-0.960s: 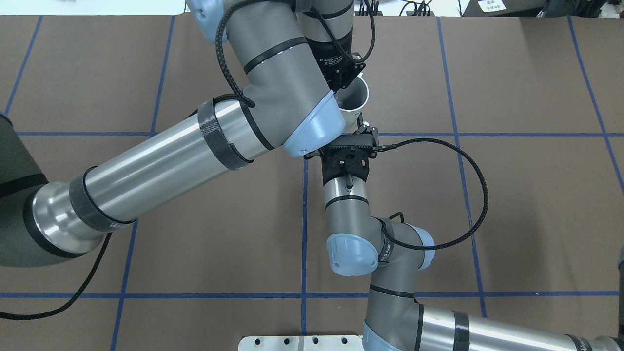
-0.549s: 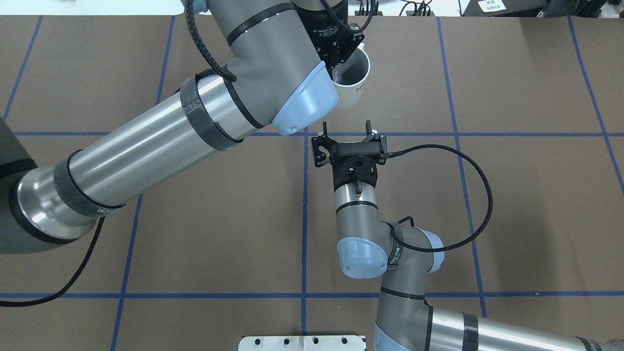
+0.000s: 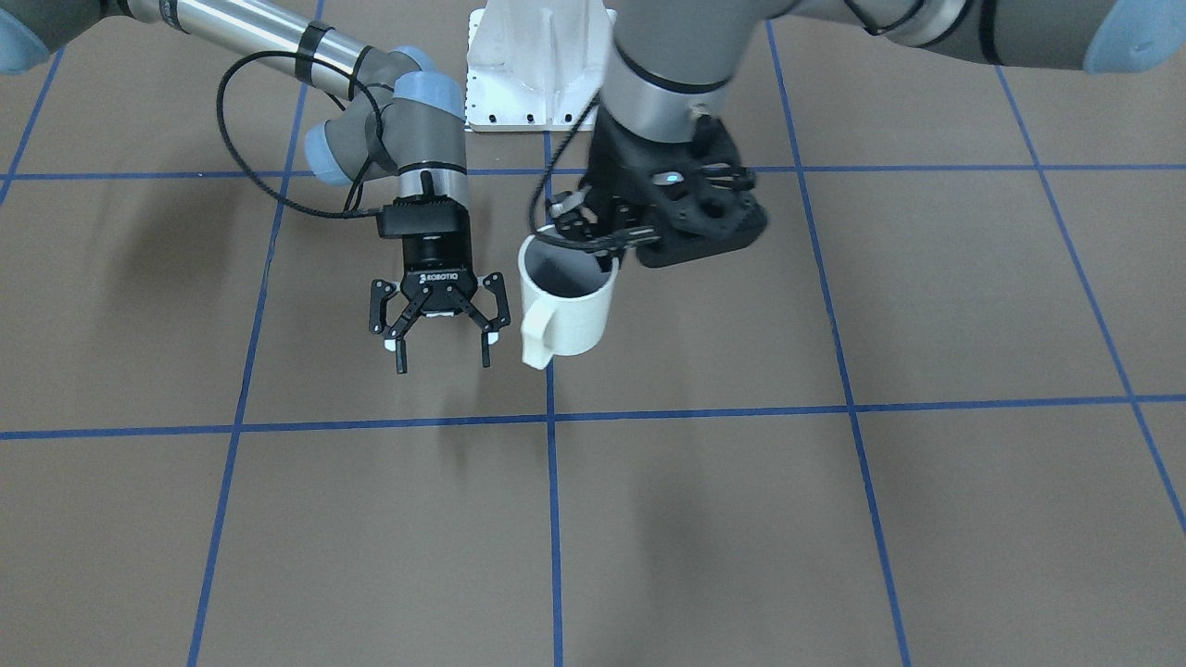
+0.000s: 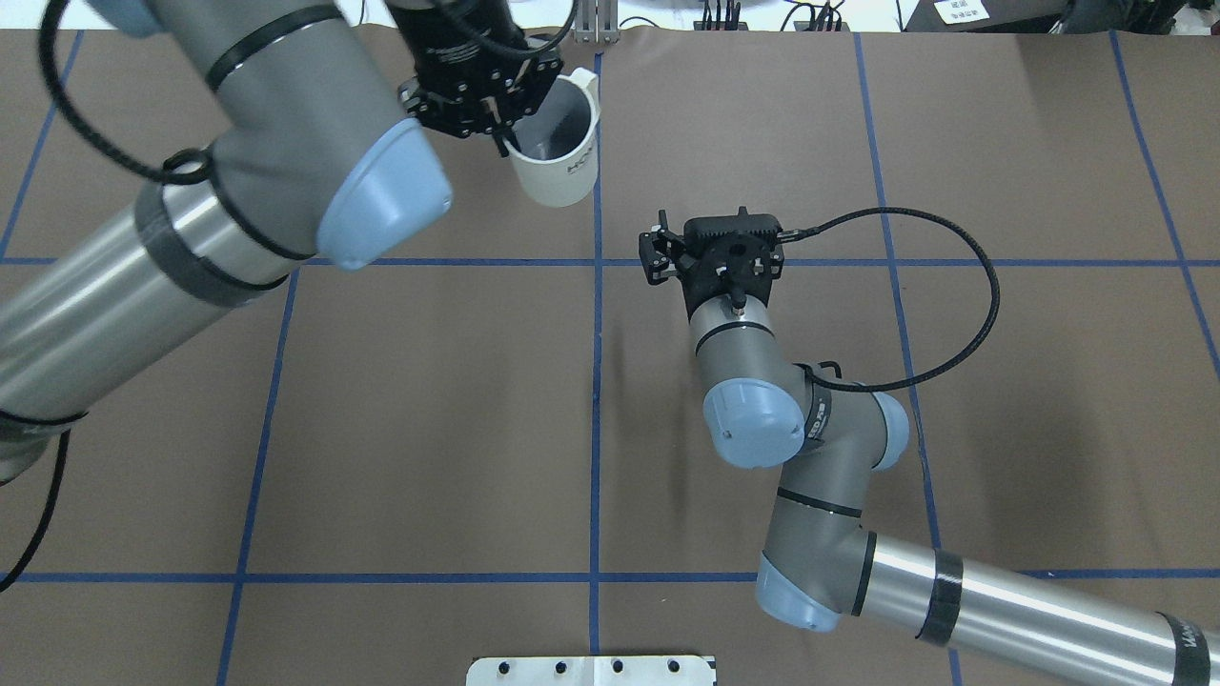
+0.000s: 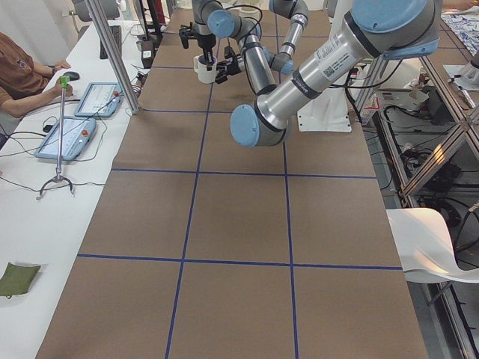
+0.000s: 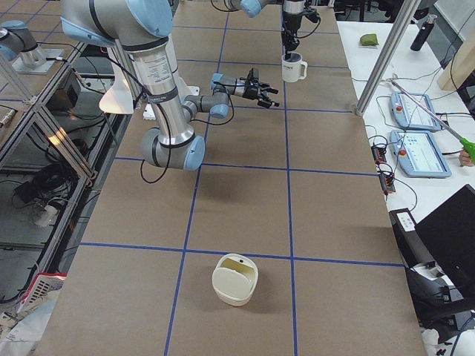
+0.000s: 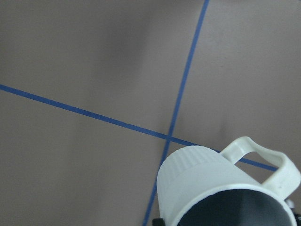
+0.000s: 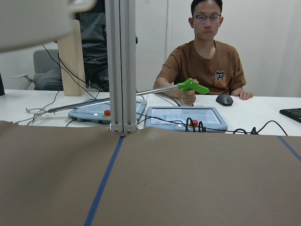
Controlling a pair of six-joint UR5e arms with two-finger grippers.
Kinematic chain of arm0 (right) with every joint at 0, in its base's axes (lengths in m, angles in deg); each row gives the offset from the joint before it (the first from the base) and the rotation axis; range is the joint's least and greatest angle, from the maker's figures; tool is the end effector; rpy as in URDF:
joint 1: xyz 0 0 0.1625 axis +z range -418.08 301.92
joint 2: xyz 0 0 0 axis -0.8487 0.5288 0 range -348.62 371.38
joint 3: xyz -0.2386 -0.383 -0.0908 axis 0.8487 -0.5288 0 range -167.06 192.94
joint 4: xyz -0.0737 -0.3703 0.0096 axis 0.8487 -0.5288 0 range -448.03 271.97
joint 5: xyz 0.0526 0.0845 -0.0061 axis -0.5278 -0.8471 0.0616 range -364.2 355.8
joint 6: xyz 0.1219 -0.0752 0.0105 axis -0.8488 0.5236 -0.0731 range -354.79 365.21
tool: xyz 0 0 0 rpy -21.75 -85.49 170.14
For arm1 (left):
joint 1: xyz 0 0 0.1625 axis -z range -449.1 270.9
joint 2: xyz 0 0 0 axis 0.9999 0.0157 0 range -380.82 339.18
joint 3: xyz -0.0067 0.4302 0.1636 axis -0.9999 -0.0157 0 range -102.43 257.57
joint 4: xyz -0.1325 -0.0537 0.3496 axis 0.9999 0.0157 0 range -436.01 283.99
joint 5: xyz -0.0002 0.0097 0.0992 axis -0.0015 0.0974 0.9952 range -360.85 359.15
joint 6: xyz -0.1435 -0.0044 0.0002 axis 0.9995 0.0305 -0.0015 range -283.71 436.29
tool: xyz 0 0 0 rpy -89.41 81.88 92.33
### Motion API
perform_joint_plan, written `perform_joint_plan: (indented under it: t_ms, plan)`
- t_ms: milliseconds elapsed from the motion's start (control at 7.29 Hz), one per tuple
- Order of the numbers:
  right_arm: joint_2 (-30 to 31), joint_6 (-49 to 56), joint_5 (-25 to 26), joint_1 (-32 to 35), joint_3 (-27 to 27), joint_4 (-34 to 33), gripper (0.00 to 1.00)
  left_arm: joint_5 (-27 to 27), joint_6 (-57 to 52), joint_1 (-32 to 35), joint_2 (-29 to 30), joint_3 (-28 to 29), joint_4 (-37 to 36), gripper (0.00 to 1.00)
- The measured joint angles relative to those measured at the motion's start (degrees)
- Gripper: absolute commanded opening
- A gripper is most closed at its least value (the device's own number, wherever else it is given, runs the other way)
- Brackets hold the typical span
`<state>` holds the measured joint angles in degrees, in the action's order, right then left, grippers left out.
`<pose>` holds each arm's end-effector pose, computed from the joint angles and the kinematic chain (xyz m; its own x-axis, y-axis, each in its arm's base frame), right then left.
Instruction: Left arm hands cup to right arm to dump lemon
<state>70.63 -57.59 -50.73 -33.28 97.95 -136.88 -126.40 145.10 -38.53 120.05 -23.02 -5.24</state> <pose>-0.5277 -0.4994 0.3536 0.7183 -0.0335 0.6949 -0.6190 0.4252 0.6604 0.3922 -0.5555 0.1620 0.5758 -0.2372 -0.7824 0.1846 0.9700 -0.1583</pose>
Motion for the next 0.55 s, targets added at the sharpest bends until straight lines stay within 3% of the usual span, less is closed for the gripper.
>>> perform_joint_plan:
  t_ms: [274,549]
  plan:
    - [2.8,3.0,-16.0,8.3,1.6,-0.1,1.00,-0.1,-13.1,2.8,-15.3,-8.1,0.6,0.00]
    - [6.4,7.0,-33.0,16.6,2.6,-0.5,1.00,-1.5,-28.5,7.6,-29.1,-10.2,5.0,0.00]
